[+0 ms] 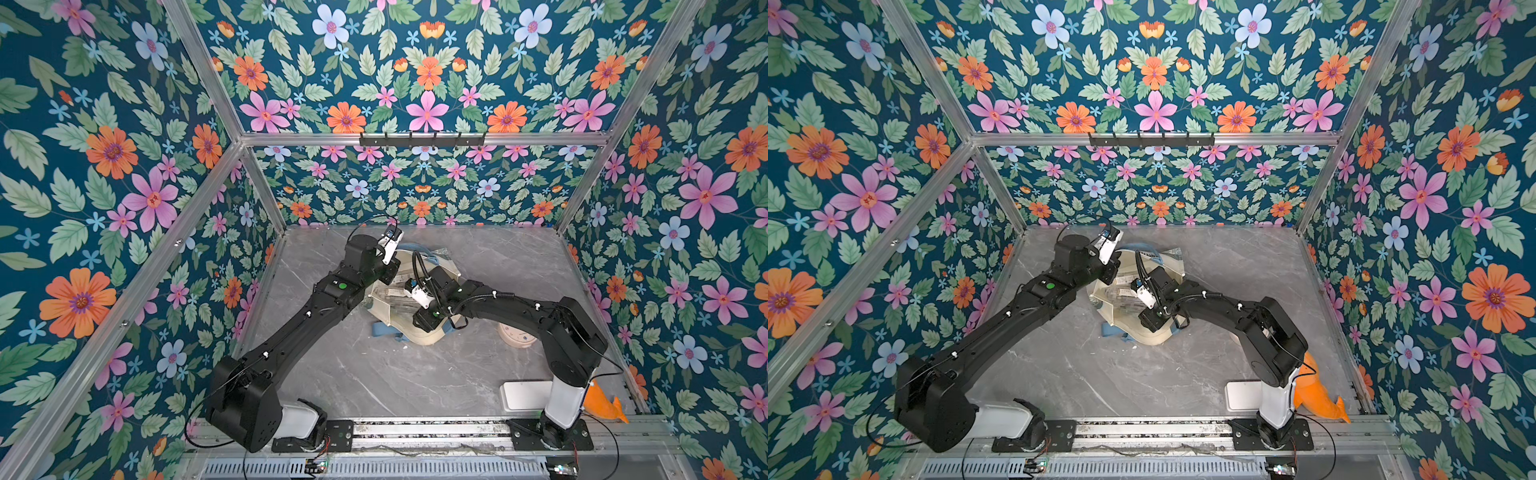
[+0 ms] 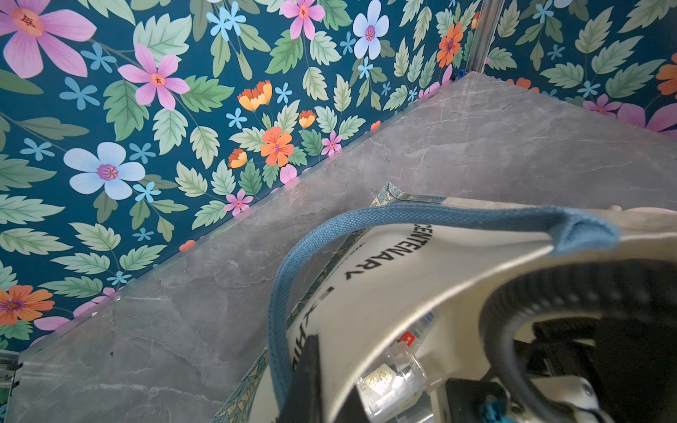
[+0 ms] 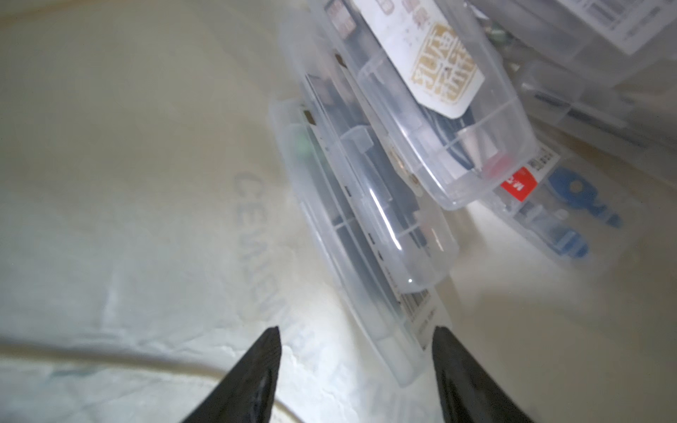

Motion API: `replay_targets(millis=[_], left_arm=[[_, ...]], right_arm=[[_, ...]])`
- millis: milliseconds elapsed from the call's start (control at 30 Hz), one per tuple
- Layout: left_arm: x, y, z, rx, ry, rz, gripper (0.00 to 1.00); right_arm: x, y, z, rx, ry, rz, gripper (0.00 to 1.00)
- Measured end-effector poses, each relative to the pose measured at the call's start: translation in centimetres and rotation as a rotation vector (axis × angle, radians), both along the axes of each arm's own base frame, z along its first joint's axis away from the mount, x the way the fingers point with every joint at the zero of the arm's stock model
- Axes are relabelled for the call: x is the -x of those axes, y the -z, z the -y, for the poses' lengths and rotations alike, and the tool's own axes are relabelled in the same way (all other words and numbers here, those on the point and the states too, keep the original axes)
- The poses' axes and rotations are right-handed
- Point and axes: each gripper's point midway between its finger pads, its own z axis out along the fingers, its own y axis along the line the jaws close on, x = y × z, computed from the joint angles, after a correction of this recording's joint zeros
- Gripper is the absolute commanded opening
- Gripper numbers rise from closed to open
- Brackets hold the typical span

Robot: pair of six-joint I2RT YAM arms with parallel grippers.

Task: Take out the compass set from the canvas bag
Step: Pick up the compass set from the canvas bag.

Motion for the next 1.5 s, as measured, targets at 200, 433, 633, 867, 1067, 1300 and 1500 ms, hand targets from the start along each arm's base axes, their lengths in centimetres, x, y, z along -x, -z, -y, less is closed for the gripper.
replay_targets(millis=[200,433,633,867,1067,1300,1500], left_arm=[[0.0,0.0,0.0,0.001,0.001,0.000,0.00],[0.1,0.1,0.0,0.001,0.004,-0.002,0.00],[0.0,0.1,0.1,0.003,0.004,0.003,0.00],[-0.1,0.0,0.0,-0.001,0.002,0.010,0.00],[-0.2,0.1,-0.2,-0.005,-0.012,0.015,0.00],[-0.4,0.1,-0.5,-0.009,-0.033,0.024,0.00],[-0.5,0.1,-1.0,-0.011,-0.059,0.026,0.00]], right_arm=[[-1.2,1.3,-0.5,0.054,-0.013,0.038,0.52],[-1.9,1.2,-0.9,0.073,-0.024,0.073,0.34],[-2.0,0.7,-1.2,0.079,-0.041,0.083,0.25],[-1.4,-0.3,-0.8,0.093,-0.050,0.075,0.18],[-0.8,-2.6,-0.8,0.076,-0.046,0.098,0.11],[0.7,-5.8,-0.2,0.039,-0.024,0.109,0.11],[3.3,-9.1,2.0,-0.002,0.016,0.090,0.10]])
